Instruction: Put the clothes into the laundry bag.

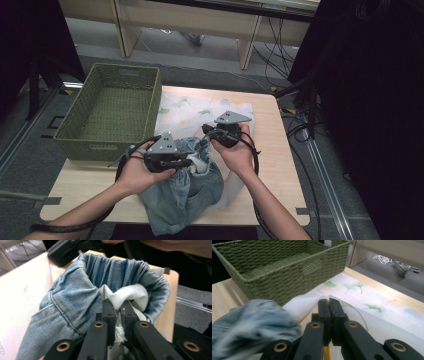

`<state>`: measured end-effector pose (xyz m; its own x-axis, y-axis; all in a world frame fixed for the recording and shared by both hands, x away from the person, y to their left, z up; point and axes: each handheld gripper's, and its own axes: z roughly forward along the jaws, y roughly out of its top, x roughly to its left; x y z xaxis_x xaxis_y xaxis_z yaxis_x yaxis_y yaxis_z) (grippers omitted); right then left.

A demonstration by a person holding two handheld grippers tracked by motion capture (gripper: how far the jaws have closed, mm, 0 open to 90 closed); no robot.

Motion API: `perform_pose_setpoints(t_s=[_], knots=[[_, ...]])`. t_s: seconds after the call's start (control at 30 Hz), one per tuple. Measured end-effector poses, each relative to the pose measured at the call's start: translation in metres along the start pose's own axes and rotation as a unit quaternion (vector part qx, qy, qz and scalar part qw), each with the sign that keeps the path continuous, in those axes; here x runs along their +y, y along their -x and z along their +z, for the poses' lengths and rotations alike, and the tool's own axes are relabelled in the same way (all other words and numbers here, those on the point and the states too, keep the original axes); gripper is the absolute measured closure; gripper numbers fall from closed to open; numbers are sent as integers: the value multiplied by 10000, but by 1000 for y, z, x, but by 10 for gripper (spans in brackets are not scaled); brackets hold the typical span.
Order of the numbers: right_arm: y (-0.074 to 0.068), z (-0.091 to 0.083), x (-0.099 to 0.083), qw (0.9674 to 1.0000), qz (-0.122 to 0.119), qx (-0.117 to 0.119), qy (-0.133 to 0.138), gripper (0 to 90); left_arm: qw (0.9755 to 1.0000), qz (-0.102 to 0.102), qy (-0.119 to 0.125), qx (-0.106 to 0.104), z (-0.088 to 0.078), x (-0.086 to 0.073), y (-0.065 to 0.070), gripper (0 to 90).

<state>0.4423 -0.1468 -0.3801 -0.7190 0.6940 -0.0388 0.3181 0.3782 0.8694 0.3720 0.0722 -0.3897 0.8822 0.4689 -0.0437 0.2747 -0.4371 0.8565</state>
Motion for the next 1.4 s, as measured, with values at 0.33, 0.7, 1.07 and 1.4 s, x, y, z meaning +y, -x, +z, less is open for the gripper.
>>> perform_pose_setpoints(t_s=[0.33,0.7,1.07,1.4], knots=[[-4,1,0,9999,-89,86,-48,900,9987,108,-477,150,43,-6,-7,836],[-11,5,-6,9996,-35,138,-250,900,9963,41,-699,498,72,-16,-15,825],[-7,8,-12,9993,-119,122,-340,900,9982,145,-13,578,48,-8,-15,547],[-5,9,-12,9994,-107,87,-331,900,9902,156,-180,1378,6,-10,-34,368]])
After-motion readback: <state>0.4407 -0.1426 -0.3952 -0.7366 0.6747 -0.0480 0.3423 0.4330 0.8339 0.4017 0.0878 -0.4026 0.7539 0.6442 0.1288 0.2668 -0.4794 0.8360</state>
